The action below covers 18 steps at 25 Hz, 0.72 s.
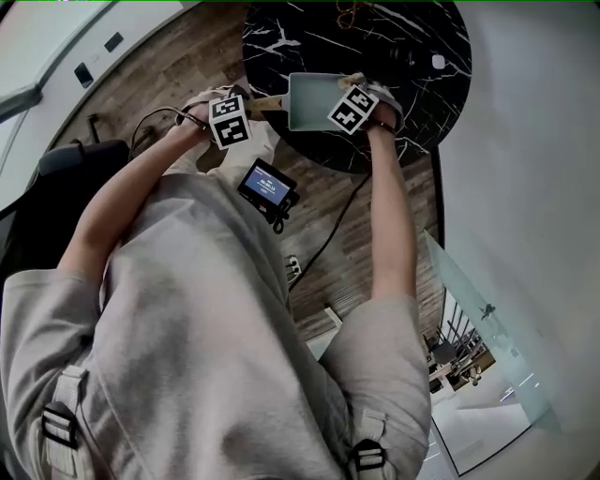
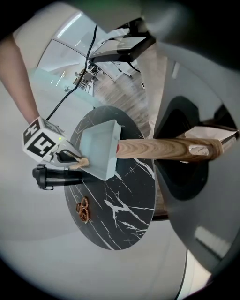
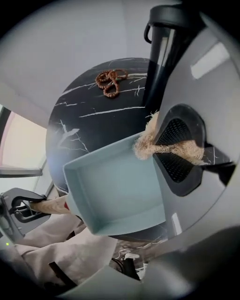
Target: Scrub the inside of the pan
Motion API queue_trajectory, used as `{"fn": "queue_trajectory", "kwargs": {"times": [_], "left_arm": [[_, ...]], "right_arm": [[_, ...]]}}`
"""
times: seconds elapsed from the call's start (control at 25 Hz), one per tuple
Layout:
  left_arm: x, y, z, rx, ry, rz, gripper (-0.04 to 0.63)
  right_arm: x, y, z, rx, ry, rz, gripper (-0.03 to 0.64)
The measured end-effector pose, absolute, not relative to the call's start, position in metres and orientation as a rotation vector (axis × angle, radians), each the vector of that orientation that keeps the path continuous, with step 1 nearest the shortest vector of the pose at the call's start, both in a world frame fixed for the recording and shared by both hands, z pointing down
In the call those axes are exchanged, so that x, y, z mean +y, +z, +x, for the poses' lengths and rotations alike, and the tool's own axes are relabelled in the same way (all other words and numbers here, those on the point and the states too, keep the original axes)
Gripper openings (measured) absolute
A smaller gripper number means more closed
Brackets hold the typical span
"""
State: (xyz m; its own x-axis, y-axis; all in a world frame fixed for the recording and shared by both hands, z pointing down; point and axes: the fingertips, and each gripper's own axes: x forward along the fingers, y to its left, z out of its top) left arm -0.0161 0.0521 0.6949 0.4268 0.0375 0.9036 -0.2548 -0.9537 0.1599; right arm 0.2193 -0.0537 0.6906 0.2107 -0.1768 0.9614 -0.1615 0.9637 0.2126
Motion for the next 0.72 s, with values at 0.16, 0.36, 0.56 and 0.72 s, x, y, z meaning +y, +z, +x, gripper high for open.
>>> {"fn": "queue_trajectory", "kwargs": {"times": [0.16, 0.36, 0.56, 0.72], "left_arm": [[0.052, 0.693, -0.016, -0.194, 1.524, 2.41, 0.138], [0.052, 0.691, -0.018, -0.203, 1.516, 2.404, 0.14], [0.051, 0.693, -0.015, -0.194, 1.518, 2.4, 0.14], [0.052, 0.692, -0.016, -0.181, 1.519, 2.38, 0.14]], "right_arm": [[-0.054, 0.693, 0.22, -1.338, 0.023, 0.287, 0.06], [-0.043, 0.693, 0.222, -1.293, 0.126, 0.275, 0.058], [-0.007, 0.706, 0.227, -1.27, 0.294, 0.207, 0.058], [0.021, 0.709, 0.23, -1.248, 0.409, 0.173, 0.057]]}}
